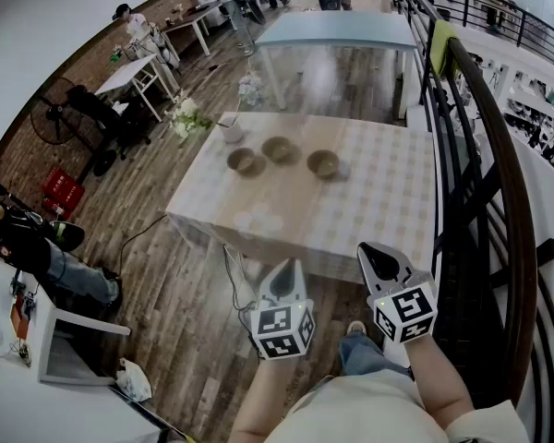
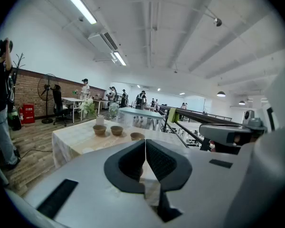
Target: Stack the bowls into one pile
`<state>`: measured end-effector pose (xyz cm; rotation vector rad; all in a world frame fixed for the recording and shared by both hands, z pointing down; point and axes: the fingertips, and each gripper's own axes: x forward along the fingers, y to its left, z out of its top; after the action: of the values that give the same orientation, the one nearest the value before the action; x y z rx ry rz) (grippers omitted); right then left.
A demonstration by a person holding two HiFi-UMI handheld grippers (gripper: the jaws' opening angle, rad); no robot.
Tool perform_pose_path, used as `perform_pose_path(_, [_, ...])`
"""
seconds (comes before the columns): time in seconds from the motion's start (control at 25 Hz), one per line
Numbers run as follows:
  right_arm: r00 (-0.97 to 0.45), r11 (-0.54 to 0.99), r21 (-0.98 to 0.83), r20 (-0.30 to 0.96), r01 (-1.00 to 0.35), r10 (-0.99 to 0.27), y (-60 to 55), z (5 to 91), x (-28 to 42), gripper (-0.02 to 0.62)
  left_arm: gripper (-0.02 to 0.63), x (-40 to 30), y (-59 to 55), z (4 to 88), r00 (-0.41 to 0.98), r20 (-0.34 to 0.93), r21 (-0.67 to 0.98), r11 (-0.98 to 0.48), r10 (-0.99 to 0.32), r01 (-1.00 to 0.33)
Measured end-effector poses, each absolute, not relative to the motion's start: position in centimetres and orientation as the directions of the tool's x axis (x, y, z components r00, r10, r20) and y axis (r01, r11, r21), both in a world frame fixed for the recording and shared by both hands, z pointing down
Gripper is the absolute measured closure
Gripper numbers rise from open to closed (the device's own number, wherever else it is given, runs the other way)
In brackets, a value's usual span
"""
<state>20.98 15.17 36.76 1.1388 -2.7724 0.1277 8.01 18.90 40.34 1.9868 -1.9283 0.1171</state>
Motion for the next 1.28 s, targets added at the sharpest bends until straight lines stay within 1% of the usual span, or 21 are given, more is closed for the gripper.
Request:
perform_pose_path(0.12, [-0.713, 0.717, -0.040, 0.158, -0.696, -0.684, 18.6, 36.5, 20.5, 0.595, 0.601, 7.3, 22.6, 40.1, 0.038, 0.312, 0.196, 0.025, -0.949, -0.980])
perform_pose_path(0.24, [-0.726, 0.735, -0.037, 0.190, -0.678, -0.660, 21.7, 37.1, 20.1, 0.595, 0.601, 7.0, 25.5, 40.2, 0.033, 0.322, 0.208, 0.037, -0.946, -0.977])
perform_pose_path(0.48, [-0.731, 0.744, -0.013, 0.199, -0.668, -0.653, 25.0, 36.8, 20.5, 0.595, 0.601, 7.6, 28.3, 39.6, 0.039, 0.312, 0.222, 0.032, -0.949, -0.975])
perform_pose_path(1.0, [-0.729, 0.736, -0.046, 0.192, -0.676, -0.657, 25.5, 36.3, 20.0, 0.594, 0.601, 7.6, 29.1, 37.9, 0.048, 0.281, 0.188, 0.006, -0.958, -0.982])
perform_pose_path(1.28, [-0.714, 0.715, -0.064, 0.176, -0.696, -0.678, 25.5, 35.9, 20.7, 0.594, 0.601, 7.9, 29.4, 38.5, 0.066, 0.295, 0.197, -0.007, -0.953, -0.980])
